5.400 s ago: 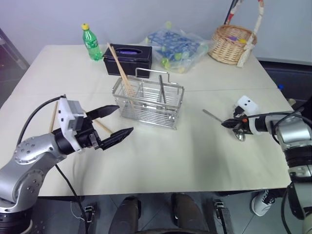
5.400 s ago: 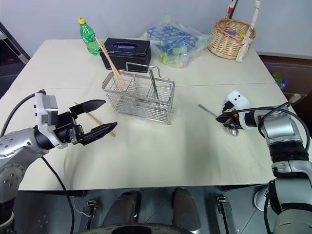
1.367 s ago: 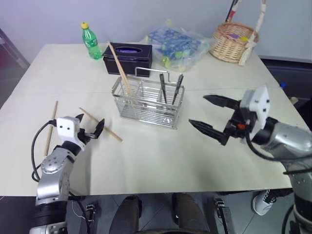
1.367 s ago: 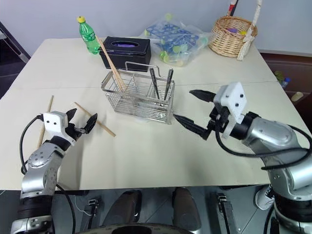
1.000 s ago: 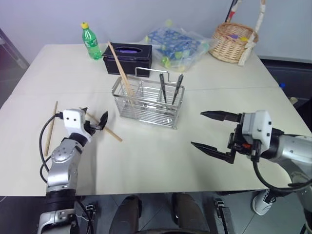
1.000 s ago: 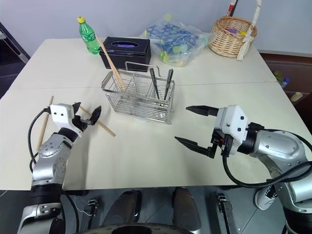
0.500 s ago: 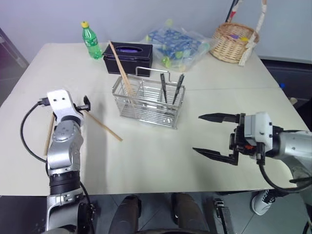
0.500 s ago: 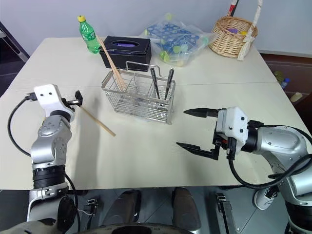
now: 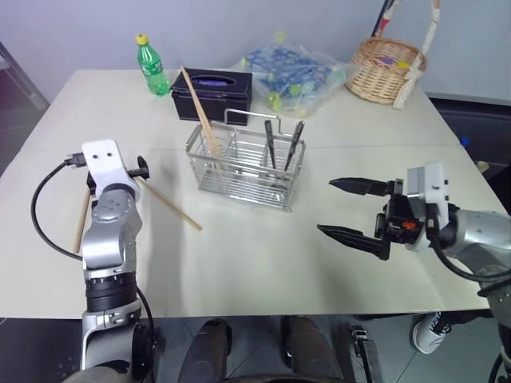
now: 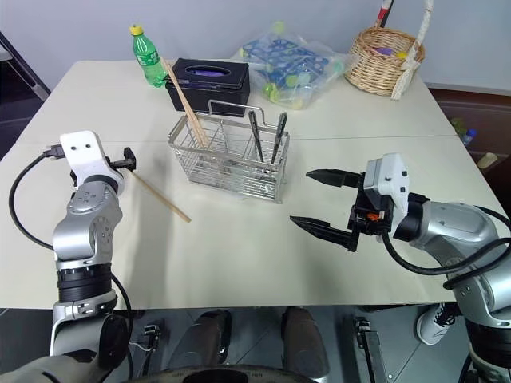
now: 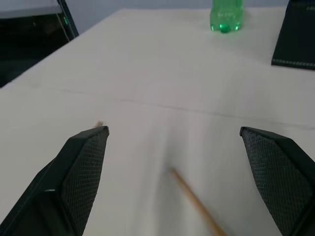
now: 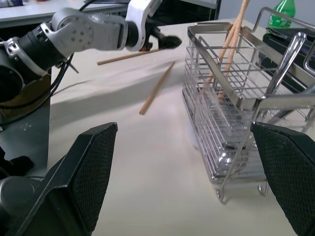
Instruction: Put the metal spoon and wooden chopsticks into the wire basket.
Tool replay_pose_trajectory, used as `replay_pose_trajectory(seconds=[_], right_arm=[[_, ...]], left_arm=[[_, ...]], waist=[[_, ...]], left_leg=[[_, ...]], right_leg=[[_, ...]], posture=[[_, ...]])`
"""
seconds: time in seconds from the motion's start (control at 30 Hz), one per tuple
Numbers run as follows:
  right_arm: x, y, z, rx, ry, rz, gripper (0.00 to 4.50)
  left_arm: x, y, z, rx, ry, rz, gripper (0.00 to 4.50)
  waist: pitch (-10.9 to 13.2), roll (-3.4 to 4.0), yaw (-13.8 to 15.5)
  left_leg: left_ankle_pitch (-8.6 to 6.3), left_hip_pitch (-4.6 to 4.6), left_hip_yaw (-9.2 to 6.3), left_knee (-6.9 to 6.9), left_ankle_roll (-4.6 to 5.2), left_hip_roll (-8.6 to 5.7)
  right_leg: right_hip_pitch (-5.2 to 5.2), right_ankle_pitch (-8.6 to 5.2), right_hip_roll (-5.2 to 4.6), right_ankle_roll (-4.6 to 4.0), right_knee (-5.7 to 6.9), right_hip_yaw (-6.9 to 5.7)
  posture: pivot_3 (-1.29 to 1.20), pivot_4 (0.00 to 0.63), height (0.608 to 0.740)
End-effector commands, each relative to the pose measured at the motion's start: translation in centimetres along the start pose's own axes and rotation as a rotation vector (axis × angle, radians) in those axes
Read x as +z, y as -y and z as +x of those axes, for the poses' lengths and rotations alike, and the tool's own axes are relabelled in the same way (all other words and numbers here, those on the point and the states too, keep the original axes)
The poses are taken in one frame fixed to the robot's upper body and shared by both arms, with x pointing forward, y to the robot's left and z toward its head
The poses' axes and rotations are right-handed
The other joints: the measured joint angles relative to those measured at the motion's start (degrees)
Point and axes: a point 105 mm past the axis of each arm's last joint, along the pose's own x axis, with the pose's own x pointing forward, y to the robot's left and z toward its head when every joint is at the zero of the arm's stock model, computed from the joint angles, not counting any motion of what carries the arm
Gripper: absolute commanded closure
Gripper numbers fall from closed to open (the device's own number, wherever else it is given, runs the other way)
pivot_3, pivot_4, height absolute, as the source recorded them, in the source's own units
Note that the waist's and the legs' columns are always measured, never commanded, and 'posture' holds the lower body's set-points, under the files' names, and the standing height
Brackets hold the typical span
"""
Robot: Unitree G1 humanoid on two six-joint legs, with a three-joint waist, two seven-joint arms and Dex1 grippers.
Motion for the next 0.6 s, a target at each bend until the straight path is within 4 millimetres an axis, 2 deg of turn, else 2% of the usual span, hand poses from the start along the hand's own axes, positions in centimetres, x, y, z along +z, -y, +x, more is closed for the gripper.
replay_pose_trajectory(seconds=[0.03, 0.23, 0.4, 0.6], right_arm=[[1.2, -0.4, -0.2, 0.001, 0.027, -0.050, 0.06], [1.1, -0.7, -0.2, -0.007, 0.025, -0.052, 0.06], [0.7, -0.8, 0.0, -0.016, 0.028, -0.043, 0.06], [0.6, -0.8, 0.2, -0.018, 0.035, -0.041, 0.06]], left_arm=[[0.6, -0.2, 0.2, 0.028, 0.012, 0.000, 0.00], [0.3, -0.5, 0.3, 0.110, -0.066, -0.032, 0.00], [-0.6, -0.3, -0.1, 0.168, -0.172, -0.154, 0.00], [-0.6, 1.7, -0.7, 0.123, -0.220, -0.216, 0.00]], waist=[[0.00, 0.00, -0.15], [0.01, -0.02, -0.04], [0.00, -0.05, 0.02], [0.01, -0.09, -0.02]], left_leg=[[0.00, 0.01, 0.00, 0.00, 0.00, 0.00], [0.00, 0.00, 0.00, 0.02, 0.00, 0.00], [0.00, 0.01, 0.00, 0.02, 0.00, 0.00], [0.01, -0.01, 0.00, 0.05, -0.01, -0.02]], right_leg=[[0.00, 0.00, 0.00, 0.00, 0.01, 0.00], [0.00, 0.00, 0.00, 0.01, 0.03, 0.00], [0.00, 0.00, 0.00, 0.02, 0.03, 0.00], [0.01, 0.02, 0.00, 0.04, 0.02, 0.00]], posture=[[0.00, 0.150, 0.740], [0.00, 0.150, 0.740], [0.00, 0.150, 0.740], [0.00, 0.150, 0.740]])
